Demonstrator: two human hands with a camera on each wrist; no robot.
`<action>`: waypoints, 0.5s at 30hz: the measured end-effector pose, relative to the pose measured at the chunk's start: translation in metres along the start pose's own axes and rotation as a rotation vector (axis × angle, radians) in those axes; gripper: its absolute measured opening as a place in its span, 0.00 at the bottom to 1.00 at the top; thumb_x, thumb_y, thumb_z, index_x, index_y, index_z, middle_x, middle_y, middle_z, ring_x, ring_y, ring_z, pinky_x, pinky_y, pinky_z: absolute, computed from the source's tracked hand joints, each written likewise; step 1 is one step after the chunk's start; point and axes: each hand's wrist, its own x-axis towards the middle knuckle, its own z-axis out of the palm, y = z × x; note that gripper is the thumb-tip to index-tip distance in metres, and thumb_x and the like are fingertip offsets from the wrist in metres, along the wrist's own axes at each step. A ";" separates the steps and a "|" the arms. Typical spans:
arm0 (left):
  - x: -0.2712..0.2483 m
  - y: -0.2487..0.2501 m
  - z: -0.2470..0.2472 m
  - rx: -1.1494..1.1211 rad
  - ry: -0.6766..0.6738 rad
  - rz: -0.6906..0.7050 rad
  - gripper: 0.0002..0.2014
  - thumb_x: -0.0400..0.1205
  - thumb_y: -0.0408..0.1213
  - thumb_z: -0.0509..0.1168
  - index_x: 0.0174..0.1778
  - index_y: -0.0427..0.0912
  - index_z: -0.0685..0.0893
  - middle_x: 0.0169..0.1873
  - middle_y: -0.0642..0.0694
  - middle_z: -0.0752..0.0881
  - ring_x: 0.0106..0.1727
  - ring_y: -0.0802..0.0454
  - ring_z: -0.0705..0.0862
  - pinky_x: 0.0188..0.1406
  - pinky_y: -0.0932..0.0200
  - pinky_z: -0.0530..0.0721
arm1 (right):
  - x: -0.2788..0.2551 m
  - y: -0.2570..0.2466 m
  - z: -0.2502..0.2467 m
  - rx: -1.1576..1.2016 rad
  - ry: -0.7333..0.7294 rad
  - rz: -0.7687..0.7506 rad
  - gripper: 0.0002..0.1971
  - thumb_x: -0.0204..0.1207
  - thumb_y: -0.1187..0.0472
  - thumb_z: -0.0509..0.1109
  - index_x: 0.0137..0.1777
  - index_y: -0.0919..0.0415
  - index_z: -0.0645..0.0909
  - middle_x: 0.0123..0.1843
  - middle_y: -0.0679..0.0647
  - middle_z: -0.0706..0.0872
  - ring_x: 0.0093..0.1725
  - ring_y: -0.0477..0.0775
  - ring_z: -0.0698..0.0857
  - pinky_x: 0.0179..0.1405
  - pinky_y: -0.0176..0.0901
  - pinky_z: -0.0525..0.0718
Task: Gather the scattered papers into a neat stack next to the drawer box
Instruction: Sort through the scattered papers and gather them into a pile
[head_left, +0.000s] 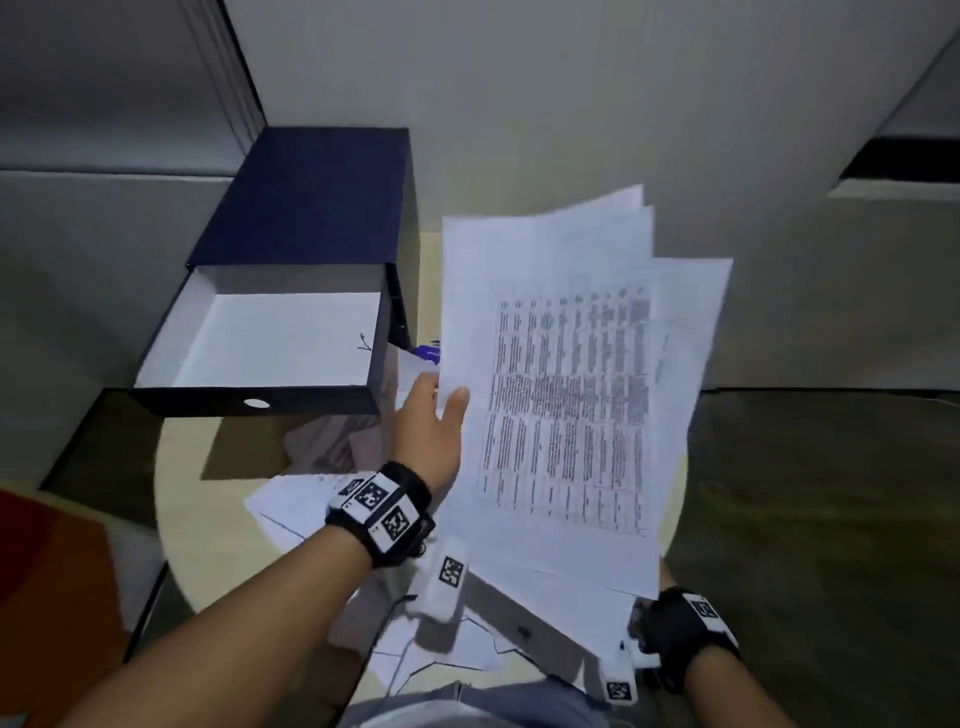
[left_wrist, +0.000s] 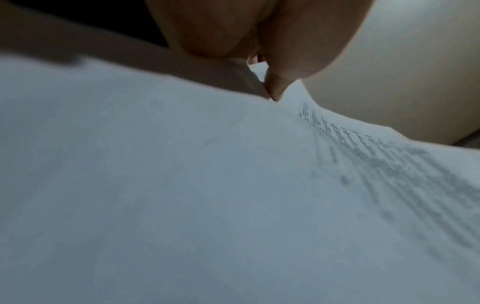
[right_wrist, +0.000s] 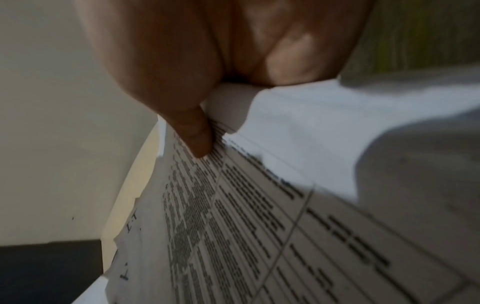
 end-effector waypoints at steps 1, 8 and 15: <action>0.000 -0.018 0.008 0.064 -0.033 -0.051 0.09 0.86 0.45 0.60 0.58 0.47 0.78 0.55 0.46 0.87 0.58 0.45 0.85 0.61 0.45 0.84 | 0.006 0.001 -0.004 -0.039 0.002 -0.017 0.19 0.86 0.67 0.59 0.74 0.74 0.71 0.73 0.70 0.77 0.72 0.68 0.79 0.66 0.48 0.81; -0.016 -0.084 0.036 0.373 -0.353 -0.306 0.23 0.88 0.36 0.51 0.81 0.43 0.61 0.71 0.35 0.76 0.68 0.37 0.78 0.62 0.55 0.77 | 0.021 0.023 -0.006 0.149 -0.159 0.030 0.46 0.70 0.26 0.67 0.84 0.50 0.64 0.82 0.47 0.66 0.84 0.57 0.63 0.83 0.61 0.62; -0.029 -0.098 0.046 0.340 -0.580 -0.228 0.13 0.85 0.39 0.59 0.64 0.51 0.78 0.48 0.45 0.87 0.46 0.47 0.86 0.39 0.63 0.78 | 0.050 0.042 -0.005 -0.144 0.029 -0.142 0.47 0.54 0.44 0.86 0.70 0.70 0.77 0.61 0.63 0.88 0.59 0.63 0.87 0.62 0.59 0.84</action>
